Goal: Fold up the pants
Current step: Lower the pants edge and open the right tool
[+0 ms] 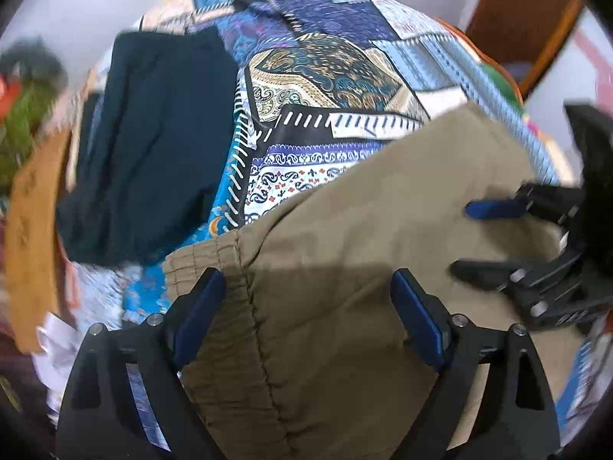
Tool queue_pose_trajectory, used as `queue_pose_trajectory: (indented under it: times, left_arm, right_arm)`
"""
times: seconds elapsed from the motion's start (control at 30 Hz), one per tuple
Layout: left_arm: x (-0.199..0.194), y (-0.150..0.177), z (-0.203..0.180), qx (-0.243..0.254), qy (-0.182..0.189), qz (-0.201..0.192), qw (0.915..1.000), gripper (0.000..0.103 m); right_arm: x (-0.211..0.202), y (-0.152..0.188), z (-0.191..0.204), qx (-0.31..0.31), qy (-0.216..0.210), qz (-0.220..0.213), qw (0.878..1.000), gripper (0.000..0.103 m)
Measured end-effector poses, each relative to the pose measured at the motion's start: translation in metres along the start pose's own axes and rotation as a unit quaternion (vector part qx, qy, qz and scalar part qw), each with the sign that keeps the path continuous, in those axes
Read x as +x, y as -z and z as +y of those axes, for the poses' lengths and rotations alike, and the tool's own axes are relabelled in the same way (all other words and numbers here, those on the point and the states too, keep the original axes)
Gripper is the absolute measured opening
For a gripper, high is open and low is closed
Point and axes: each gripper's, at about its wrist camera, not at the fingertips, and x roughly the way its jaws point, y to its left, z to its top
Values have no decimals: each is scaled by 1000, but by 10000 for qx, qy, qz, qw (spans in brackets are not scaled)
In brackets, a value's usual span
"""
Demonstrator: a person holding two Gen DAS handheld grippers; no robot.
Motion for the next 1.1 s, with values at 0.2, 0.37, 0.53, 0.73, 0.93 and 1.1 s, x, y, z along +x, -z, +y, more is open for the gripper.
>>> queue_pose_trajectory:
  times: [0.2,0.37,0.53,0.73,0.93,1.1]
  left_arm:
    - [-14,24,-3,55,-108,-230,9997,91]
    - [-27,43,-3,-20,-52,-275,9996,91]
    - [-41,65,-6,-65,-170,-372,9991,91]
    - [-58,89,-6,-268,-278,-560,9977,91]
    - [-70,108,-1,-567,-247,-688,9957,91]
    - [-81,120,6,-756,-314,-742,9939,91]
  right_arm:
    - [-22,28,-2,-75,287,-66,9995,68]
    - [-45,53,-9,222,467,-245,9984,69]
    - [-67,80,-14,457,590,-397,9964,69]
    - [-83,116,-15,612,823,-487,9935,70]
    - [-98,144,-19,855,926,-616,9901,71]
    - [-105,148,-18,994,948,-668,9883,71]
